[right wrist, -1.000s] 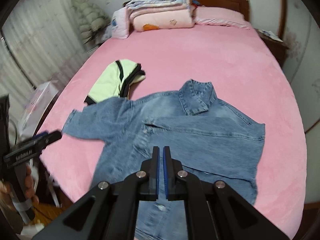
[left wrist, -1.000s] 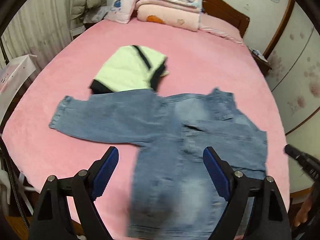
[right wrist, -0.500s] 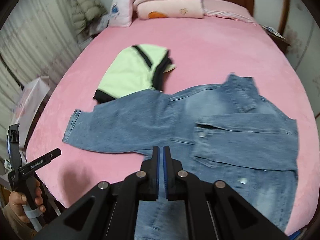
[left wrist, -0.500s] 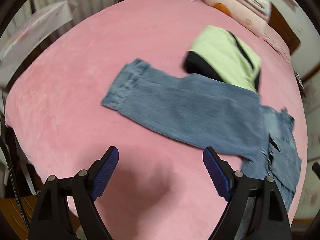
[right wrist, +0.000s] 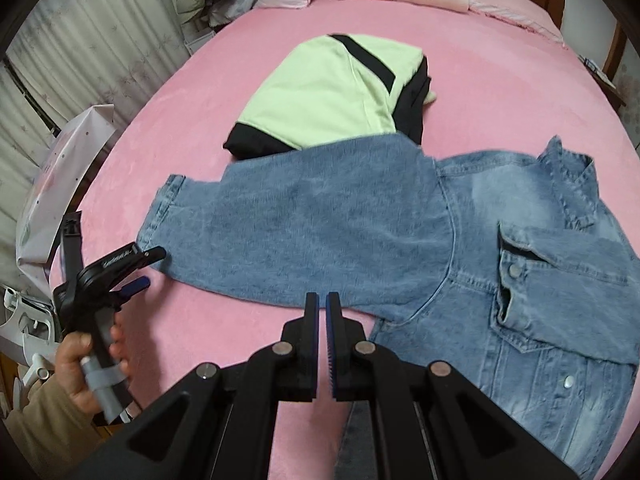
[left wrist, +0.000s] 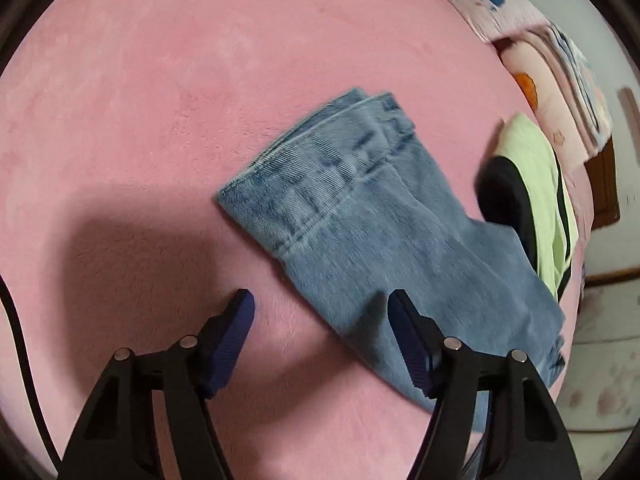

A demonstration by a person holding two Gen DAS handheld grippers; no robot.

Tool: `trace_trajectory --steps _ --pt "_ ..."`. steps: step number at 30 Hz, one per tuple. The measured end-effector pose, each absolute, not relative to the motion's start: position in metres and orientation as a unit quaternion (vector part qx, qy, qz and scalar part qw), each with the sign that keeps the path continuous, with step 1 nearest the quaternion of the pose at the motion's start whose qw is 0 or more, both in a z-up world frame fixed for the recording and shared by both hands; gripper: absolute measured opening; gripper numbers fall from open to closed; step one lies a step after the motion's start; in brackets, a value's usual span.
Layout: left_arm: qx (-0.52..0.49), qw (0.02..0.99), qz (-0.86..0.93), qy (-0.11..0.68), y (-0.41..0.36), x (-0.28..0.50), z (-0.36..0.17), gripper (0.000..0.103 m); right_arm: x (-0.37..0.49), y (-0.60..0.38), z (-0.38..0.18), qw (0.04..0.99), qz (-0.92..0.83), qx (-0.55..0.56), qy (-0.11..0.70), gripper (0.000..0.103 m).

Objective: Fold large clothes

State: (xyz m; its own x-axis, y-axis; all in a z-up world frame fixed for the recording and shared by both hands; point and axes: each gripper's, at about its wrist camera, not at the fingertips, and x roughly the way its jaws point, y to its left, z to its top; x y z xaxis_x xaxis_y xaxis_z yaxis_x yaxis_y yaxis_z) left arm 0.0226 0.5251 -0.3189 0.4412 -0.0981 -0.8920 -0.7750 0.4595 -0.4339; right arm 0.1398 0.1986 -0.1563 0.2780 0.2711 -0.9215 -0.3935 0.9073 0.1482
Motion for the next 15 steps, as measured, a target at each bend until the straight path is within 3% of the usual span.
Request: trace_trajectory --steps 3,4,5,6,7,9,15 --pt "-0.456 0.72 0.24 0.464 0.526 0.03 -0.326 0.067 0.141 0.196 -0.163 0.794 0.201 -0.049 0.572 0.003" --pt "-0.45 0.724 0.241 0.464 0.526 0.033 -0.327 0.062 0.141 0.194 -0.166 0.793 0.197 -0.045 0.574 0.003" --pt "-0.442 0.728 0.245 0.464 0.526 0.036 -0.326 0.054 0.142 0.193 -0.167 0.793 0.195 -0.042 0.576 0.003" --pt "-0.436 0.731 0.245 0.464 0.526 0.041 -0.325 0.035 0.143 0.191 -0.17 0.791 0.191 -0.039 0.579 0.003" --pt "-0.433 0.731 0.244 0.468 0.528 0.045 -0.325 0.024 0.143 0.189 -0.172 0.79 0.188 -0.035 0.582 0.003" --pt "-0.443 0.728 0.241 0.464 0.531 0.048 -0.322 0.012 0.145 0.186 -0.174 0.788 0.185 -0.026 0.587 0.003" --pt "-0.448 0.755 0.234 0.418 0.517 0.049 -0.267 0.007 0.144 0.171 -0.173 0.791 0.18 -0.012 0.585 0.003"
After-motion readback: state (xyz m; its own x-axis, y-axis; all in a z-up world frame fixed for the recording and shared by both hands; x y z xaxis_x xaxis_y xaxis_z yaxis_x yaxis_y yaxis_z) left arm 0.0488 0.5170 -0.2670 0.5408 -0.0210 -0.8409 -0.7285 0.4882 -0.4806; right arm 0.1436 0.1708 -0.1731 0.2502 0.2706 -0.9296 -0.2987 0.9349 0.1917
